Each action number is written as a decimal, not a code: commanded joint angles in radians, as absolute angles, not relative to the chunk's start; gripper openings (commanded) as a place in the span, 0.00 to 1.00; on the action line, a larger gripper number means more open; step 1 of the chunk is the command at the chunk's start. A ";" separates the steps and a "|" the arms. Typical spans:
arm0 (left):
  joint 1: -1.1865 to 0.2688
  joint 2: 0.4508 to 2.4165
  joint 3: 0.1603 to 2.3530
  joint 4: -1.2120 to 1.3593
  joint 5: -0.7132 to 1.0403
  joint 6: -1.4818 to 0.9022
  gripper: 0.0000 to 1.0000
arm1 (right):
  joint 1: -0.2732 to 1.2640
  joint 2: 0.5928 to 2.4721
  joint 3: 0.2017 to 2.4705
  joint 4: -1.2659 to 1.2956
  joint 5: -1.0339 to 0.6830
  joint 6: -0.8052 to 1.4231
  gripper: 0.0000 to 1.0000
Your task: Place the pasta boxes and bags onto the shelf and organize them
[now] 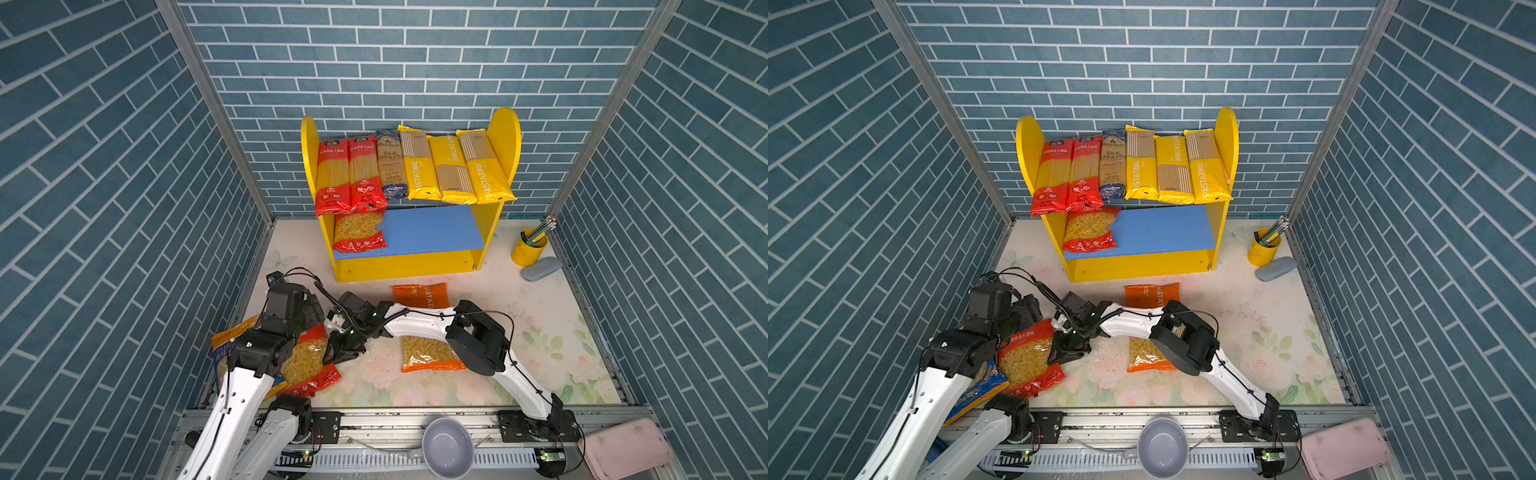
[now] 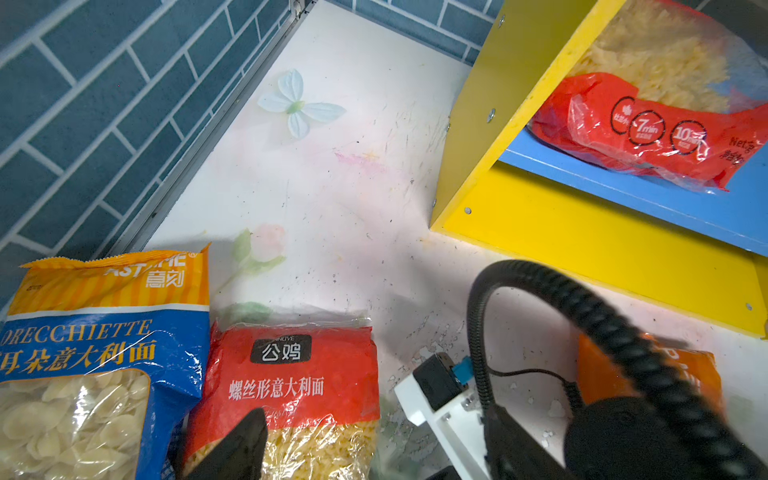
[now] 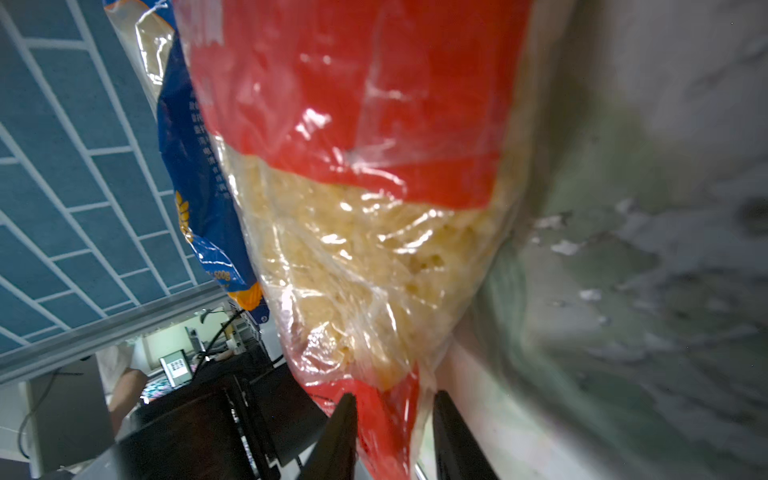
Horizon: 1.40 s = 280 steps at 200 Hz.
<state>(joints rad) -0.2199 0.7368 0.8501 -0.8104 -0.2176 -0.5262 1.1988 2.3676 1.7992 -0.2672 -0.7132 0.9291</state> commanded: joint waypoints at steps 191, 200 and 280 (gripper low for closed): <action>-0.230 0.716 0.749 -0.600 0.079 -0.688 0.82 | 0.888 1.740 1.268 -0.399 -0.551 0.767 0.00; -0.242 0.718 0.736 -0.585 0.085 -0.692 0.82 | 0.875 1.684 1.227 -0.423 -0.524 0.765 0.00; -0.590 0.857 0.554 -0.340 0.004 -0.813 0.78 | 0.769 1.400 0.860 -0.284 -0.414 0.910 0.00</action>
<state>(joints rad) -0.5102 0.7959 0.5922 -0.4576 0.0513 -0.7586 0.8017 1.4078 0.9409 -0.3943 -0.4263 0.8478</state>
